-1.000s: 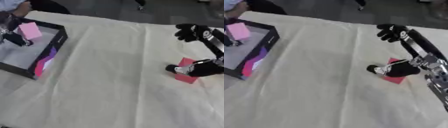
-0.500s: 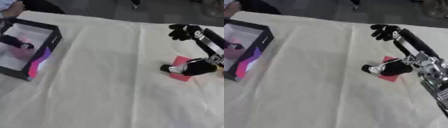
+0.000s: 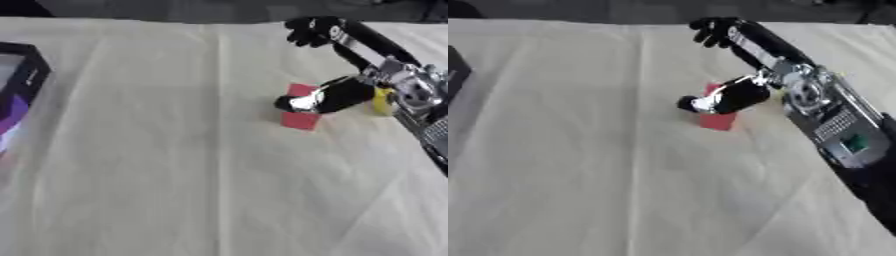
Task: Pick up the objects with one hand, pass them to the other hand, and then place them into the box on the other side of the table.
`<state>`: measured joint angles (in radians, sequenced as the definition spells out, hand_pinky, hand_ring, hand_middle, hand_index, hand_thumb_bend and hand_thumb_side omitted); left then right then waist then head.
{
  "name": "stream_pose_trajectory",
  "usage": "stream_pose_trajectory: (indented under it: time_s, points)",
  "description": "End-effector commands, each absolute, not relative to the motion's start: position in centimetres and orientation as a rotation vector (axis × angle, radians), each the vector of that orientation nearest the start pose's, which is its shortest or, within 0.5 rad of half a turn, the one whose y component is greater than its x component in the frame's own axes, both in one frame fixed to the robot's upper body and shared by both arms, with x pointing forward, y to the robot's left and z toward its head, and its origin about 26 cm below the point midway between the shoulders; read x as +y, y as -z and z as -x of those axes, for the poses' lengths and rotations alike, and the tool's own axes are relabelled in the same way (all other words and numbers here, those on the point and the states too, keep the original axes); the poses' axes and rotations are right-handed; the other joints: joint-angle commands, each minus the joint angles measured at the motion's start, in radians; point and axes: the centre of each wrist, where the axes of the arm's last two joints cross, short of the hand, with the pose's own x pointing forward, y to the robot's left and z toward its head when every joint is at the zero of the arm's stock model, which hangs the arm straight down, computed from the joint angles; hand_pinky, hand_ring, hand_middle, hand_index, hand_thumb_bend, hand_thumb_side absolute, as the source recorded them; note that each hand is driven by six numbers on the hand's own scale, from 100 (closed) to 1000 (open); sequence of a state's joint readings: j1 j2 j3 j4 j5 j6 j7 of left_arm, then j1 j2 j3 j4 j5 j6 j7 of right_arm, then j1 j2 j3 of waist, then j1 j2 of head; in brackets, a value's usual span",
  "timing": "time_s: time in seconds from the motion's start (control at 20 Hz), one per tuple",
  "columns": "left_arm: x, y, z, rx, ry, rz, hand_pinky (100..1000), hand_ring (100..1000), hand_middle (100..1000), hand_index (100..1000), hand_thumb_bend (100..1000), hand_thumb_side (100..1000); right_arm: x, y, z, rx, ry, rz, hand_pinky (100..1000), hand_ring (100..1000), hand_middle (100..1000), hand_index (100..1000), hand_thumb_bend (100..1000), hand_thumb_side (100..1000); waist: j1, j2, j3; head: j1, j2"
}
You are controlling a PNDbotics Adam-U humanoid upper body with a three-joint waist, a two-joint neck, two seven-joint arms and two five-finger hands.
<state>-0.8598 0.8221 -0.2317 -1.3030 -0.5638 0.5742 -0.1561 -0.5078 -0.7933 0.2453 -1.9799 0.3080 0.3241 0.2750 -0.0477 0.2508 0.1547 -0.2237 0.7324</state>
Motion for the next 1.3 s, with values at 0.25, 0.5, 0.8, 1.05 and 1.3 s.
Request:
stream_pose_trajectory:
  time_s: [0.25,0.5,0.8,1.05,1.3]
  points:
    - [35.3,-31.7,-40.2,-1.304,0.66,-1.302,863,785,744,772,398,145,-27.9,-29.1,-30.7,-1.602,-1.413,0.659,894,860,818,923,621,325,-0.003,-0.041,-0.007,-0.032,0.024]
    - [34.6,-32.6,-40.2,-1.344,0.652,-1.284,863,781,738,766,377,160,-31.3,-30.4,-31.7,-1.518,-1.418,0.556,897,865,822,926,643,341,-0.008,-0.031,0.016,-0.056,0.026]
    - [34.3,-33.3,-40.4,-1.357,0.626,-1.284,861,778,731,761,378,181,-34.6,-29.9,-32.7,-1.405,-1.371,0.586,910,876,823,929,645,358,-0.018,-0.02,0.045,-0.076,0.024]
    - [34.5,-32.8,-40.8,-1.332,0.628,-1.278,862,780,731,760,441,166,-35.0,-28.3,-35.0,-1.269,-1.456,0.614,948,904,834,946,647,341,-0.014,-0.029,0.044,-0.097,0.029]
    - [34.7,-31.9,-41.1,-1.294,0.653,-1.272,863,783,733,761,415,192,-35.1,-27.1,-37.5,-1.156,-1.528,0.578,944,902,828,947,645,384,-0.009,-0.042,0.031,-0.103,0.037]
